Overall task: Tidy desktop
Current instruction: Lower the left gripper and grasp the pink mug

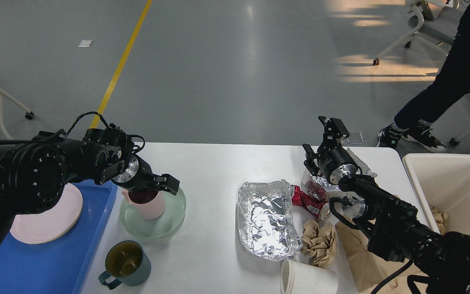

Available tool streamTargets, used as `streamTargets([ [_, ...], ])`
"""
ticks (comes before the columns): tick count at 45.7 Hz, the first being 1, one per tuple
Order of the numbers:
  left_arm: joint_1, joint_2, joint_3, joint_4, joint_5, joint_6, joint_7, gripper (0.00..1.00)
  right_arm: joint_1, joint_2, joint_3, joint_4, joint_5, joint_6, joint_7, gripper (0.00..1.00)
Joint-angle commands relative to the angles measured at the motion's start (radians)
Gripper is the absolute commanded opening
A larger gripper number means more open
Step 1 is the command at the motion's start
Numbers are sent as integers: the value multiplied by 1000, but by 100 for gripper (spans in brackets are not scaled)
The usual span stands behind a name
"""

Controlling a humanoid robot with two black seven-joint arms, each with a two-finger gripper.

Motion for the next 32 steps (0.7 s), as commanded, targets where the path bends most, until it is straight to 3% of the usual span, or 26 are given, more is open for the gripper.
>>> streamTargets([
  [1,3,-5,-6,0,-6,16,0,85,0,0,0,0,0,-1,0,100],
  [6,17,-5,-14,0,-6,15,0,66,0,0,0,0,0,0,0,100],
  [22,35,-4,-14,-3,-6,-8,64,26,0,0,0,0,0,0,0,100],
  [29,35,1,-12,-3,-7,-30,64,14,0,0,0,0,0,0,0,100],
  [32,35,4,-12,-5,-7,-57,64,2,0,0,0,0,0,-1,0,100],
])
